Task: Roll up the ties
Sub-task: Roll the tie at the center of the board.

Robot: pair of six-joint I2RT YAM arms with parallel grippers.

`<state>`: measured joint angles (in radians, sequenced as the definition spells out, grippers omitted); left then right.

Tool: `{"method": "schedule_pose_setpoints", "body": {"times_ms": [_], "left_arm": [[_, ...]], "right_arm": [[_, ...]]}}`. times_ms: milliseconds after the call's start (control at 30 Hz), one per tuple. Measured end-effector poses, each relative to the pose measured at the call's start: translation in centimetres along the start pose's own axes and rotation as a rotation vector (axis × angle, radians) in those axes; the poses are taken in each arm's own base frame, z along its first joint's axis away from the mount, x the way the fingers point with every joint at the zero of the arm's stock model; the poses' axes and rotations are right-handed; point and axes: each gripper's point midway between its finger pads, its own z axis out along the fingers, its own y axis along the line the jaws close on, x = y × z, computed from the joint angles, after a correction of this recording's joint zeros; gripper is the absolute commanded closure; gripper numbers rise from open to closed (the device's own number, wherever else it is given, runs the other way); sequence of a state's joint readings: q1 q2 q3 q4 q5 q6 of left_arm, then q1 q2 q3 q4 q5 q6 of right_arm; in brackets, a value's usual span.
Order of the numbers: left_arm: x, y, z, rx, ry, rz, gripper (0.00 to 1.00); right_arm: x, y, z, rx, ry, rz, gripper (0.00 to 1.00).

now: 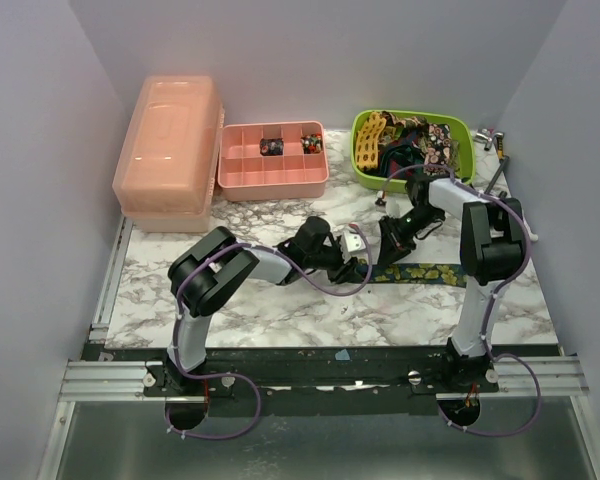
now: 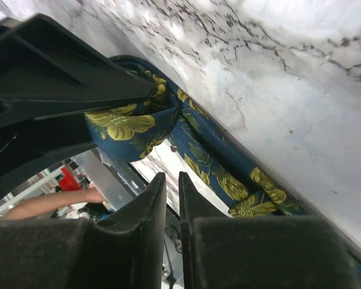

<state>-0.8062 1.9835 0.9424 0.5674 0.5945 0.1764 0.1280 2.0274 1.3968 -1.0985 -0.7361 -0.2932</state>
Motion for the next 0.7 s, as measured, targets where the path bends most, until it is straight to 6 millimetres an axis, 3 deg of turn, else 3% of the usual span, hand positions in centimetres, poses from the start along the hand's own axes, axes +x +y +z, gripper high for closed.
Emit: {"method": "schedule_pose_setpoints", "body": {"times_ms": [233,367,567,700], "left_arm": [[-0.1,0.4,-0.1,0.002,0.02,-0.018,0.75],[-0.3,0.5,-0.7,0.016,0.023,-0.031,0.7],[-3.7,0.3,-2.1,0.073,-0.032,-0.011,0.68],[-4.0,-0.3,-2.3,0.097,-0.031,0.021,0.68]], "right_arm": [[1.1,-2.3,2.8,0.01,0.075,0.066,0.91],[1.3,-2.3,3.2,-0.008,0.1,0.128,0.92],[1.2,-2.2,3.4,-0.011,0.108,0.147,0.92],[0.7,-2.3,3.5,-0.019,0.126,0.163,0.92]]}}
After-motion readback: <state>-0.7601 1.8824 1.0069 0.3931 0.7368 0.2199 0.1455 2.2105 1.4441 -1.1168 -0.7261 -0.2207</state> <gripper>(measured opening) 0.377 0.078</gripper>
